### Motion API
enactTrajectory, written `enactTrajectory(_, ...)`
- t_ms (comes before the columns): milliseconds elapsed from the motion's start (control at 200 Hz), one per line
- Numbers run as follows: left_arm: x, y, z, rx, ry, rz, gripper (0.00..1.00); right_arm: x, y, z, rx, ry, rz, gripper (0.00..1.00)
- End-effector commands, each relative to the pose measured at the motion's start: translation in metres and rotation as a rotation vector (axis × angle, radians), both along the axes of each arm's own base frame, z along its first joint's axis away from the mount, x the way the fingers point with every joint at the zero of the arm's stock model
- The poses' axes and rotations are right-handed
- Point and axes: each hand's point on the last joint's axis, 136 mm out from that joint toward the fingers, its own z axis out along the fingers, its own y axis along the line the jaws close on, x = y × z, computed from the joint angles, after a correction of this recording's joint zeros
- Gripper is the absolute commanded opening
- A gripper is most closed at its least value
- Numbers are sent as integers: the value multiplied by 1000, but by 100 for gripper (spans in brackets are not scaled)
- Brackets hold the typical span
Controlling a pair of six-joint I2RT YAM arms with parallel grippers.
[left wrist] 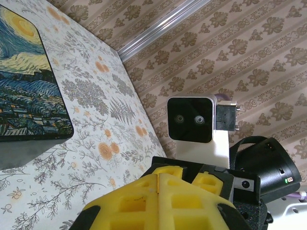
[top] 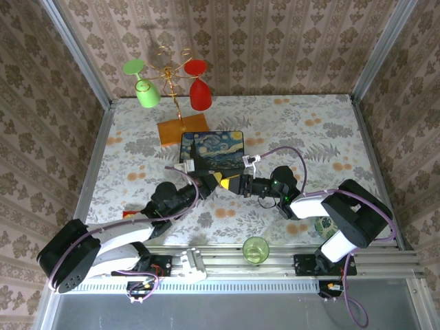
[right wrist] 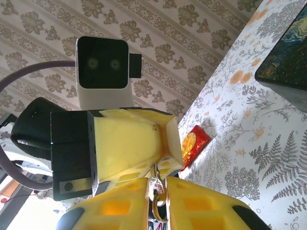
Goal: Unlock the padlock with the key
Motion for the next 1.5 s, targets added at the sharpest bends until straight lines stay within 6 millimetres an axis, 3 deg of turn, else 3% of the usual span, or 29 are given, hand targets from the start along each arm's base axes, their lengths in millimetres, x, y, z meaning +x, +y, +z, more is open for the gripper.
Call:
enactTrajectory(0, -2, -2, 8, -35, -23, -9, 0, 1, 3, 21, 46, -52, 3, 18)
enactTrajectory(375, -3, -6, 1, -49, -15, -10, 0, 5, 3, 28, 63, -61, -21, 12)
enactTrajectory(550, -4, -2, -2, -71, -18, 4, 0, 5, 1, 30, 70, -59, -27, 0)
enactTrajectory(730, -6, -1, -9, -28, -19, 4, 0, 3, -4, 31, 72, -53, -32, 0)
enactTrajectory(790, -7, -3, -9, -9, -23, -2, 10, 2, -4, 29, 67, -46, -23, 0)
enactTrajectory(840, -6, -2, -11, 6, -15, 1, 34, 1, -3, 25, 59, -37, -6, 0)
enactTrajectory(860, -5, 0, -12, 12, -12, 9, 40, 0, -3, 24, 54, -34, 4, 0)
enactTrajectory(1030, -2, 16, -8, 75, -10, 52, 51, -9, -1, -10, -156, 1, 58, 0)
enactTrajectory(1110, -5, 20, -1, 139, -36, 47, 52, -15, -4, -26, -254, 15, 68, 0)
enactTrajectory(1230, -9, 19, 6, 187, -49, -1, 53, -20, -9, -15, -268, -11, 80, 0)
enactTrajectory(1495, -29, -16, 6, 159, -55, -248, 40, -27, -7, -6, -280, -18, 148, 0)
